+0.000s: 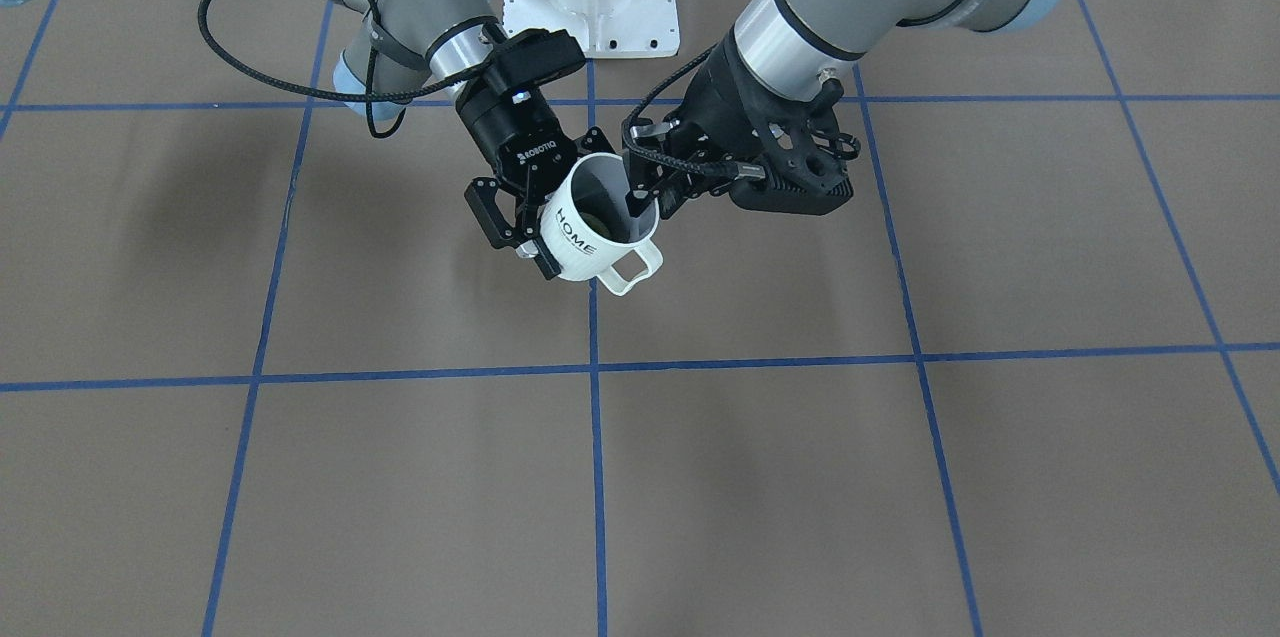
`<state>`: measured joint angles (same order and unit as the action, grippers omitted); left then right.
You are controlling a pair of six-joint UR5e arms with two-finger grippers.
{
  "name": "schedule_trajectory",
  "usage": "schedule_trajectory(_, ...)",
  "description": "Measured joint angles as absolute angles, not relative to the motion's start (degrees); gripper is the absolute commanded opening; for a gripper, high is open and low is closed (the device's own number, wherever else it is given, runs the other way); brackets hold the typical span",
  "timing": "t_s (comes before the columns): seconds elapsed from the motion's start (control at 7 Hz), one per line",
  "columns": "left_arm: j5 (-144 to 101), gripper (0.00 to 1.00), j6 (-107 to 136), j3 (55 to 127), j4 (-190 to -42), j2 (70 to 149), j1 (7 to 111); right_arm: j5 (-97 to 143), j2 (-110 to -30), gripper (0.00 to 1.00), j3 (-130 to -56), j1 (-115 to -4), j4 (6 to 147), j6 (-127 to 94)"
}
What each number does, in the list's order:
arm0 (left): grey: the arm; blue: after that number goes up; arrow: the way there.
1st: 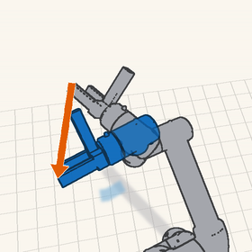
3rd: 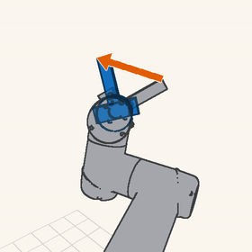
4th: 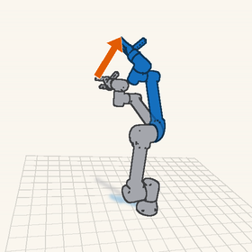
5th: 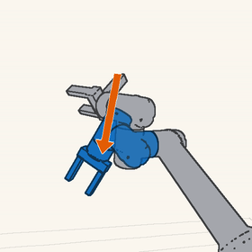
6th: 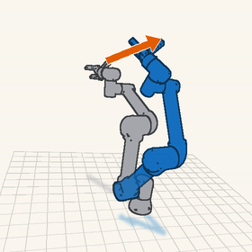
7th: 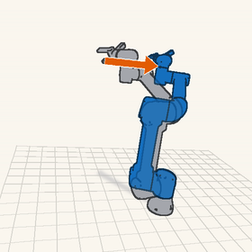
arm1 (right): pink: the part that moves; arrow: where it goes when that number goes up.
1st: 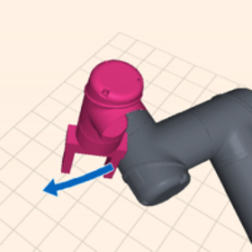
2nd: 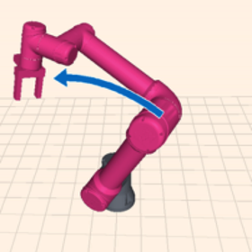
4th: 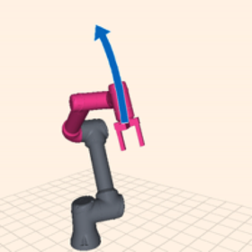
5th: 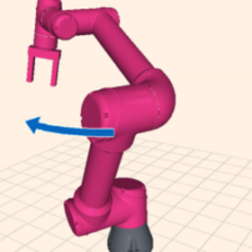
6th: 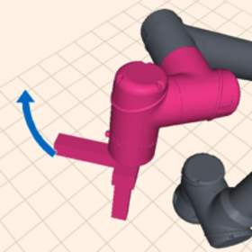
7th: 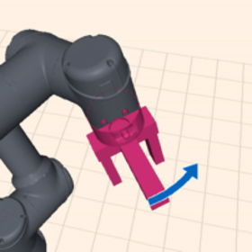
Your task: Left arm hands cup to right arm to dump lemon
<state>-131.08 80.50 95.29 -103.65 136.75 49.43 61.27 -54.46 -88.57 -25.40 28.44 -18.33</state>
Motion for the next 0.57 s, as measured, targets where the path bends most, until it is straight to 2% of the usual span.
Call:
schedule_trajectory(0.29, -134.07, 1.0, 77.41, 95.38, -103.32, 136.47, 51.59, 61.24, -54.69, 0.17, -88.69, -25.87, 28.24, -18.86)
schedule_trajectory(0.57, -140.22, 1.0, 68.47, 94.84, -101.95, 133.5, 58.29, 61.23, -56.58, 0.14, -89.15, -28.26, 28.26, -21.5)
